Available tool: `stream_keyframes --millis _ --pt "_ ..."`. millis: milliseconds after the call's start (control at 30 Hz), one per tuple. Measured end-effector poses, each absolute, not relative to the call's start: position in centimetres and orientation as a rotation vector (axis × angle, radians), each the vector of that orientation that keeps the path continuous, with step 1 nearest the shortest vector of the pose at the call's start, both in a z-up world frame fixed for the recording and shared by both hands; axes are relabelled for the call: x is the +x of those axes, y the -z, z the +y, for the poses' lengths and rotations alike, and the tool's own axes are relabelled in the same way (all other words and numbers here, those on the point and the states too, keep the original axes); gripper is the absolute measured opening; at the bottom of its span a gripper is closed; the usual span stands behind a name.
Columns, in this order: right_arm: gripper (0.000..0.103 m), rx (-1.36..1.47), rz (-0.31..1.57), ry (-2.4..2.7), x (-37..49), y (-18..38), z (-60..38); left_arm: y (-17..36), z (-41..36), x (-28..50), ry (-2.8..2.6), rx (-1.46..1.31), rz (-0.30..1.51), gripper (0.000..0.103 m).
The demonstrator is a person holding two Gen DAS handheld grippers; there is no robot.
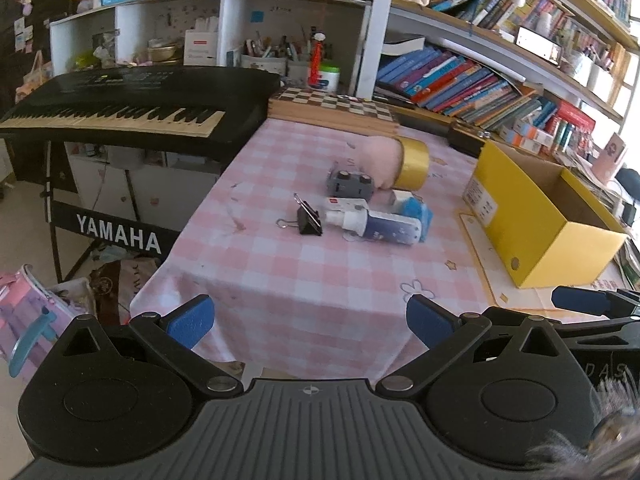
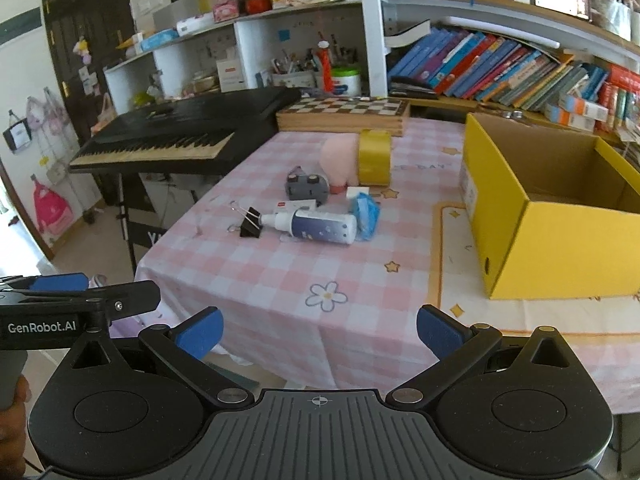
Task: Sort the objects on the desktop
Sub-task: 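Move both tools toward the cluster of small objects on the table, then lower the right tool onto the blue plastic-wrapped item and close it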
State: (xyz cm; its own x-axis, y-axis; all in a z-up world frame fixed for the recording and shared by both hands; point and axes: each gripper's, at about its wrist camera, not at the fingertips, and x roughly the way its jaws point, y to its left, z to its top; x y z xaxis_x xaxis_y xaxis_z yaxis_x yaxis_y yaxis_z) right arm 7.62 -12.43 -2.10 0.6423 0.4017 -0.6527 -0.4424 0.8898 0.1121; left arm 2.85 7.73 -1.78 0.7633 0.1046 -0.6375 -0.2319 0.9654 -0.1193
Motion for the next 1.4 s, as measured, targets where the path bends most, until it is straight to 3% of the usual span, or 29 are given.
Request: stream_keyframes --millis 833,1100,1267,1400 --pt "0.103 -0.121 0.820 -0.557 21.0 4.4 -8.7 3.3 10.2 14.5 -0.261 -0.174 0.708 0.099" --pt "0.094 -0.098 0.851 -0.507 24.4 5.7 -8.7 4.5 10.4 18.4 -0.220 -0.171 0.742 0.080" --pt "0.073 -0.083 0.857 -0.493 26.1 6.1 -8.7 5.2 11.0 20.4 -0.199 -0.187 0.752 0.058" --pt "0.066 -0.080 0.878 -0.487 27.2 6.6 -8.6 6.2 11.8 22.0 -0.208 -0.223 0.783 0.044"
